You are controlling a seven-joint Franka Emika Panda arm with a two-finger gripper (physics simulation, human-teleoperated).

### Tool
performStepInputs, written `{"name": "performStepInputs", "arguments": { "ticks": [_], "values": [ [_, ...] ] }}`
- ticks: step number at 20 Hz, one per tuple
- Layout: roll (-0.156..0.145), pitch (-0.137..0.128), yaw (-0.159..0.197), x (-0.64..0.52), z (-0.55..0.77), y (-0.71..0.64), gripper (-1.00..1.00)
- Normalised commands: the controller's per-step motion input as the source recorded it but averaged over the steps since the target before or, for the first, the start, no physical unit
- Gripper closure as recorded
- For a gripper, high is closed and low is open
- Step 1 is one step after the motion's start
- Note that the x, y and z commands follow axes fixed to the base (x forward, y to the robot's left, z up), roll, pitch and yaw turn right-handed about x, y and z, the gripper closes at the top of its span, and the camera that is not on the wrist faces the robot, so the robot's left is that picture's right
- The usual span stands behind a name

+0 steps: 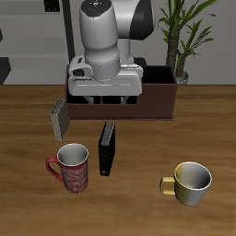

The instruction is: Place the black book into the back desk caddy's front compartment

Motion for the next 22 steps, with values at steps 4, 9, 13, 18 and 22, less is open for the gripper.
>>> {"name": "performStepInputs", "arguments": {
  "ticks": [4,9,13,18,22],
  "values": [
    [0.002,0.002,-0.043,0.28,-0.20,-0.10,-1.00],
    [-0.002,-0.027,-0.031,0.20,-0.19,0.02,-1.00],
    [0.011,-0.034,-0.016,0.03,-0.16,0.13,-1.00],
    [-0.001,-0.074,-0.007,0.05,-0.25,0.08,-1.00],
    [-0.014,-0.039,-0.022,0.00,-0.22,-0.04,-1.00]
  ]
}}
